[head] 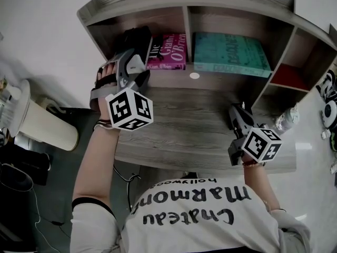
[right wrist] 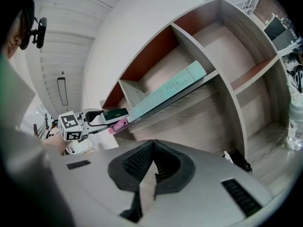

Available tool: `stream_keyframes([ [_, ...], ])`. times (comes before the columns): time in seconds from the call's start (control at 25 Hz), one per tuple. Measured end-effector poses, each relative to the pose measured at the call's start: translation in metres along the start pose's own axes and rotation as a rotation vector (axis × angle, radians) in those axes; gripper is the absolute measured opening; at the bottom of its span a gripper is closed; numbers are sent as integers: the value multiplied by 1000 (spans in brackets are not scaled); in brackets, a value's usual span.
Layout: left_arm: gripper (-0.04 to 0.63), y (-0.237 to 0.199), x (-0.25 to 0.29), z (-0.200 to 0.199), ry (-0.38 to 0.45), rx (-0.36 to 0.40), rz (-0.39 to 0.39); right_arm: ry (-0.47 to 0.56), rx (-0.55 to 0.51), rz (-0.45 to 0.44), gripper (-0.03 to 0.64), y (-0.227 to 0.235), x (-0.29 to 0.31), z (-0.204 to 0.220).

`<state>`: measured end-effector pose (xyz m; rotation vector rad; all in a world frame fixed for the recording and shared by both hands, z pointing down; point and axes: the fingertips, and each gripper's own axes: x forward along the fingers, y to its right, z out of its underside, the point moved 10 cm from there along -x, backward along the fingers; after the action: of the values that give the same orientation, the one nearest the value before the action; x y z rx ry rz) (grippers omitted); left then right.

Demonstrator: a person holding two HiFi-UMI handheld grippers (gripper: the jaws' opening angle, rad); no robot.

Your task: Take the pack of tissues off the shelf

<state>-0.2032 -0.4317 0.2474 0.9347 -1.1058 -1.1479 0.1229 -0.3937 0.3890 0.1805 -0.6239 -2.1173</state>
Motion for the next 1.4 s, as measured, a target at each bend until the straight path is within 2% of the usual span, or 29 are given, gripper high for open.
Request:
stream_keyframes([
  [0.16, 328, -2, 1, 1, 4, -15, 10, -9, 23, -1, 8, 3, 1, 4],
  [0.6, 290, -9, -4, 8, 32, -120, -2, -35, 27, 8, 8, 5, 5, 9],
  [0.96, 275, -14, -11, 8, 60, -132, -28, -47, 34, 20, 8, 5, 5, 12],
  [1.4, 272, -25, -36, -1, 97, -106, -80, -45, 25, 9, 8, -3, 3, 12],
])
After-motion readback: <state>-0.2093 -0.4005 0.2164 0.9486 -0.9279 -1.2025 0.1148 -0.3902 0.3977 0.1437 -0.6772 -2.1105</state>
